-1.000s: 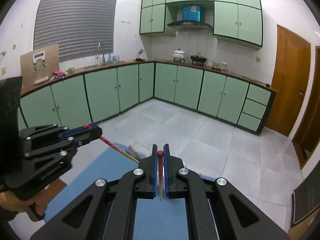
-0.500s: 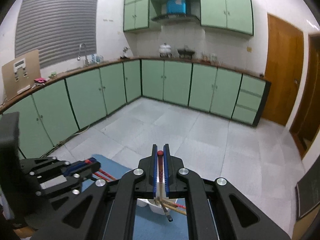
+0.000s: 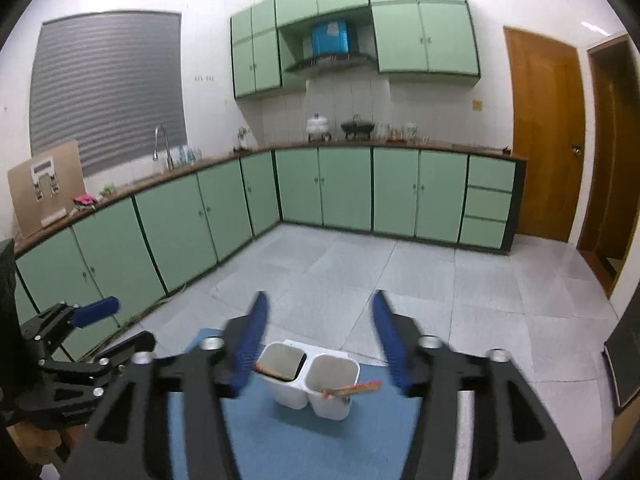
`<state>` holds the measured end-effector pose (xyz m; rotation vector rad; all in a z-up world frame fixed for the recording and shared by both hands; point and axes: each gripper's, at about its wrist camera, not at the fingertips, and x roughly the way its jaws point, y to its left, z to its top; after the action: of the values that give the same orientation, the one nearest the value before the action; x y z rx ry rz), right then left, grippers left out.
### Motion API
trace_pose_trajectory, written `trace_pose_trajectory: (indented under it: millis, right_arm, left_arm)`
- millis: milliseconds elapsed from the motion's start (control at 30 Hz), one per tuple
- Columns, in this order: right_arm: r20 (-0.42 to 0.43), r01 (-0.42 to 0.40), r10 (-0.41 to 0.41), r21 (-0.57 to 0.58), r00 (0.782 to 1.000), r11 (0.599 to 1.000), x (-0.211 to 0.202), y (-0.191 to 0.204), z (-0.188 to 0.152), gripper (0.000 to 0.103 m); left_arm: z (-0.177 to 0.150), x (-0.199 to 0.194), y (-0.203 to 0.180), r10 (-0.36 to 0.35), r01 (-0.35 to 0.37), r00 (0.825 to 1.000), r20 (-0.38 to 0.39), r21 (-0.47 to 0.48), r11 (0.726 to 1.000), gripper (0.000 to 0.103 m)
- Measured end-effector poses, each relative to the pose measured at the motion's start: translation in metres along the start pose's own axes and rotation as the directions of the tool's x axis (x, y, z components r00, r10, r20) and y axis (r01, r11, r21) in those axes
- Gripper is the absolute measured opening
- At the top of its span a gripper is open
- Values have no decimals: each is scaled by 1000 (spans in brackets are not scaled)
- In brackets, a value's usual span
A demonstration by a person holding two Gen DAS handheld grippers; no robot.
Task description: Organize utensils
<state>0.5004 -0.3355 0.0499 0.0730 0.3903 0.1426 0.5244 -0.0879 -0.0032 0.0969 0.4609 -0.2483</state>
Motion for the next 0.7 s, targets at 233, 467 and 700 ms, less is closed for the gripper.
trace_pose_trajectory:
  millis: [233,467,700]
  right_arm:
    - [45,64,-65,17,997,998,-145,36,-68,98]
    - [-31,131,-128,94,991,987,-253,67,-156,98]
    - [-39,147,-146,43,989,988,-321,113,-203,98]
  left_arm:
    - [-66,-130,-4,64,-64,998,30,-5,998,98]
    - [-147,-241,-3,119,-120,993,-25,-80,989,98]
    - [-193,-338,-5,164,-164,986,-14,-127,978,98]
